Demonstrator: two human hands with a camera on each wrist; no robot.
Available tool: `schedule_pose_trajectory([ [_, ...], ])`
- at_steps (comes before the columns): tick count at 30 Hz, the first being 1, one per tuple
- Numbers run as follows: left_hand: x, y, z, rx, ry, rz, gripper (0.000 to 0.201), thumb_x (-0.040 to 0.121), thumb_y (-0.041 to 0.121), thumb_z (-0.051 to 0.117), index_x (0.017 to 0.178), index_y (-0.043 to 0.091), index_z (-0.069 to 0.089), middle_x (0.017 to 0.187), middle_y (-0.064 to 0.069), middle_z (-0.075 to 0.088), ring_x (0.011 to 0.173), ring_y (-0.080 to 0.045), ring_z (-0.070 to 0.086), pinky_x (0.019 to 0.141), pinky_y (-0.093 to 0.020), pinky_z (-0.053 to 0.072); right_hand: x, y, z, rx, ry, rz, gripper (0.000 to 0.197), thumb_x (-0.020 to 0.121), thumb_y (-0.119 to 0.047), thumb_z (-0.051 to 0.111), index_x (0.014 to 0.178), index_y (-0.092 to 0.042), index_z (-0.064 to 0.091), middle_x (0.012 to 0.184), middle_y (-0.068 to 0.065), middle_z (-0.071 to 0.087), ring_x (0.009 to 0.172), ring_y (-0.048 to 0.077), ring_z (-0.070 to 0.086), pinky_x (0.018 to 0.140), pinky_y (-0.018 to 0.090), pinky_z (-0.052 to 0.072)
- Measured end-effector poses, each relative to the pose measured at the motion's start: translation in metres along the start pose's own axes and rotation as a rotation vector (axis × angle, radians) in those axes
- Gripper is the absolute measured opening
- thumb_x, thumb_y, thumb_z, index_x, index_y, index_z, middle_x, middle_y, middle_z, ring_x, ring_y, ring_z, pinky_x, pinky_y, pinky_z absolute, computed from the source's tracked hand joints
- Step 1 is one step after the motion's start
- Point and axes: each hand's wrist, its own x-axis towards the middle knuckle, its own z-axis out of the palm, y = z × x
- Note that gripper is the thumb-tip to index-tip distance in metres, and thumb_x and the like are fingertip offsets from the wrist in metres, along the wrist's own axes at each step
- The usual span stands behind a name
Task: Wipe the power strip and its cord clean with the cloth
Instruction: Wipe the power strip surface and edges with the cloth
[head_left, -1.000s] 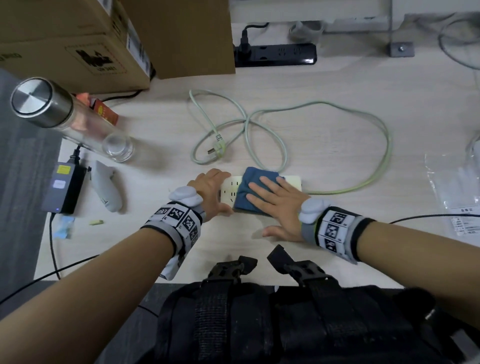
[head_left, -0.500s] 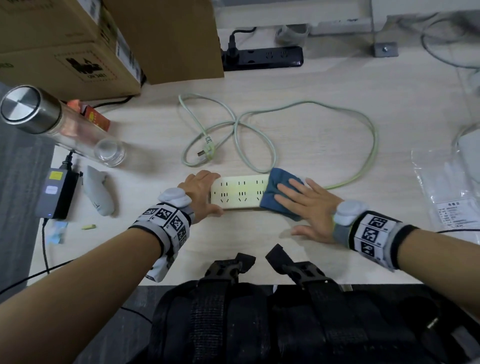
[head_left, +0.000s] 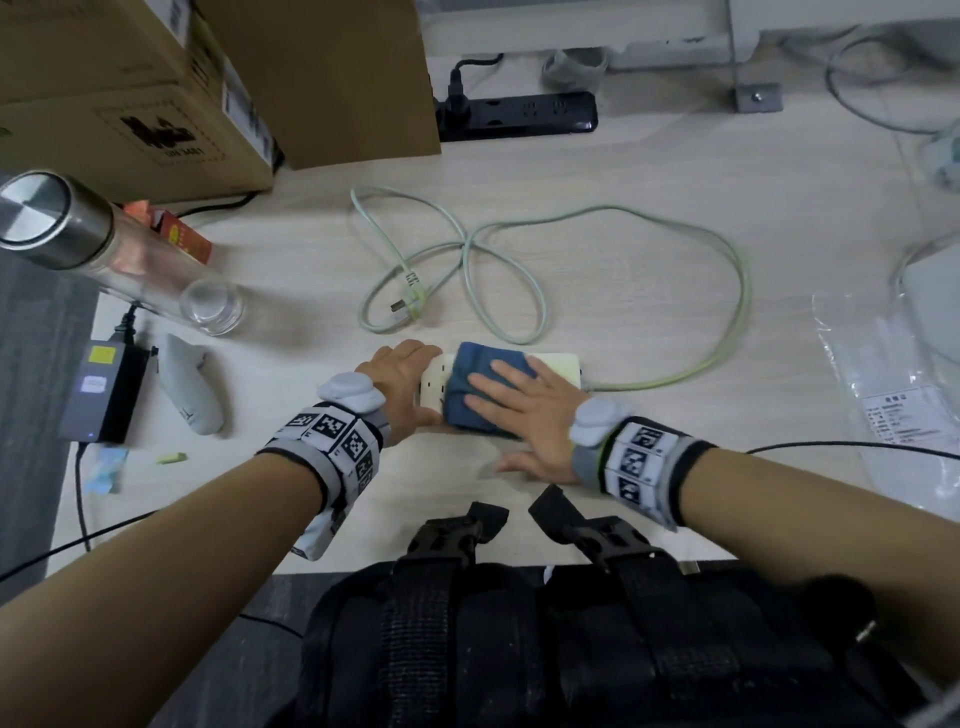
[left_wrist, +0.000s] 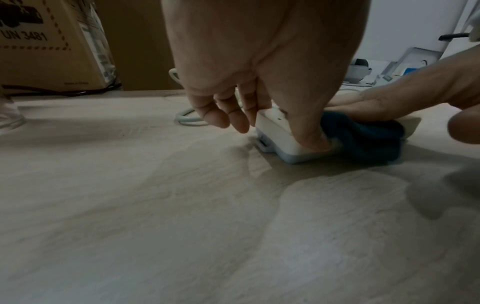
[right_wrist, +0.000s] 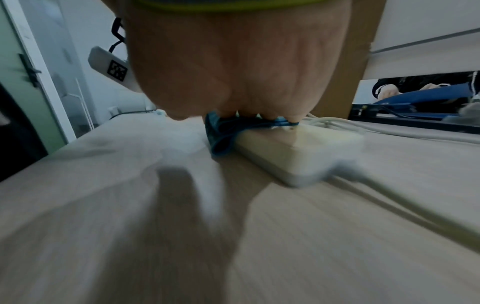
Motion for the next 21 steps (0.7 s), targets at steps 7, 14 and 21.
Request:
schedule_pose_trajectory([
  [7, 0.001, 0.001, -0.007, 0.038, -0.060, -0.012, 0.083, 0.071, 0.053, 0.074, 0.138, 0.027, 0.033, 0.136, 0.007, 0.043, 0.110, -0.021, 0.045, 0.090, -0.041, 0.044, -0.066, 0.051, 0.016, -0.014, -0.071, 0.073, 0.083, 0.086, -0.075, 0.018, 0.150, -0.030, -0.008, 0.158, -0.004, -0.011, 0.145, 0.026, -0.015, 0.115, 0.043, -0.012],
  [14, 0.002, 0.004, -0.006, 0.057, -0.062, -0.031, 0.085, 0.070, 0.052, 0.076, 0.139, 0.026, 0.034, 0.137, 0.005, 0.041, 0.114, -0.023, 0.045, 0.092, -0.042, 0.044, 0.004, -0.005, 0.004, 0.017, 0.001, 0.038, 0.091, 0.080, -0.079, 0.015, 0.152, -0.026, -0.001, 0.159, -0.004, -0.011, 0.145, 0.024, -0.017, 0.117, 0.045, -0.011],
  [21, -0.001, 0.002, -0.001, 0.045, -0.013, -0.036, 0.086, 0.072, 0.050, 0.075, 0.141, 0.024, 0.032, 0.140, 0.003, 0.041, 0.118, -0.025, 0.045, 0.094, -0.041, 0.042, -0.011, 0.012, 0.005, 0.001, -0.006, 0.030, 0.087, 0.082, -0.074, 0.018, 0.152, -0.027, -0.004, 0.156, -0.006, -0.016, 0.145, 0.021, -0.018, 0.118, 0.046, -0.008],
])
